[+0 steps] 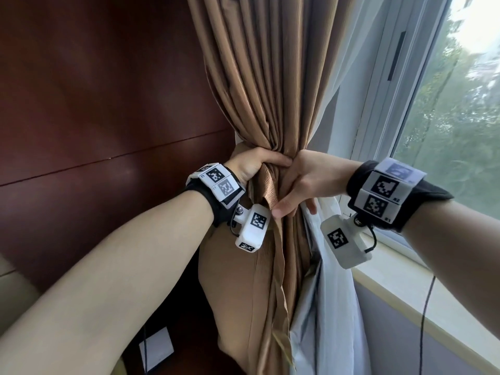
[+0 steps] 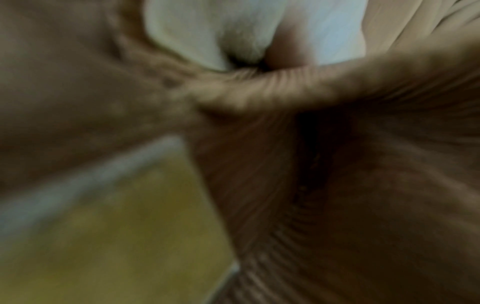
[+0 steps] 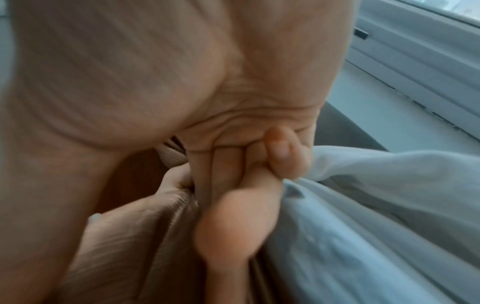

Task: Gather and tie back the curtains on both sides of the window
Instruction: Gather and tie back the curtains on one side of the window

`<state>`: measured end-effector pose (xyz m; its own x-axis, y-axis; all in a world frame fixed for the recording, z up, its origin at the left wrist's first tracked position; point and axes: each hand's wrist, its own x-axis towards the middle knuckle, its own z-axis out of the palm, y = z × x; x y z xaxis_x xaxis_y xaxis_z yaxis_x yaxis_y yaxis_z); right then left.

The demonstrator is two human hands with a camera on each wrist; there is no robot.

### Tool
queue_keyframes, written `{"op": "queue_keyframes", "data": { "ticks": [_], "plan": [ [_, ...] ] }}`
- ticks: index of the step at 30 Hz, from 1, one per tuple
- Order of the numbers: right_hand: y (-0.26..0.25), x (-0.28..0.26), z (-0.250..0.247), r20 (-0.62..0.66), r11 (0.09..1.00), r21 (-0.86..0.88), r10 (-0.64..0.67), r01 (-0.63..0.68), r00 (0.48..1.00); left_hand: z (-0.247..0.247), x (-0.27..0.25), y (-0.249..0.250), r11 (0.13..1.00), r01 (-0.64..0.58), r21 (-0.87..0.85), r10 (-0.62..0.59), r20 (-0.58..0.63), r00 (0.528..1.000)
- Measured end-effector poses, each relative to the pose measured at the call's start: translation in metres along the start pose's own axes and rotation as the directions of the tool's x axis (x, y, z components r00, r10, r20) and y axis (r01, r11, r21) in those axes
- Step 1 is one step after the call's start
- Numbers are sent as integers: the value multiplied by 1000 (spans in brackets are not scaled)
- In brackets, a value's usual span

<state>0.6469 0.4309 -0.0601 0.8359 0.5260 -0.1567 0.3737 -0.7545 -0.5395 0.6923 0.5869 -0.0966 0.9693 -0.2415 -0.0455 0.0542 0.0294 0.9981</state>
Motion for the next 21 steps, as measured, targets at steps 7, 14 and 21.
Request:
{"op": "queue_keyframes", "data": {
  "ticks": [7,14,21],
  "plan": [
    [7,1,9,-150,991,-136,-11,-10,989,0,-4,1,1000,8,-13,-7,14,1000],
    [16,-5,-4,-66,996,89,-15,21,998,-3,2,0,1000,19,14,-19,16,1000],
    [31,-12,-17,-1,884,465,-42,37,999,-4,6,-2,997,76,19,-77,44,996]
  ]
}}
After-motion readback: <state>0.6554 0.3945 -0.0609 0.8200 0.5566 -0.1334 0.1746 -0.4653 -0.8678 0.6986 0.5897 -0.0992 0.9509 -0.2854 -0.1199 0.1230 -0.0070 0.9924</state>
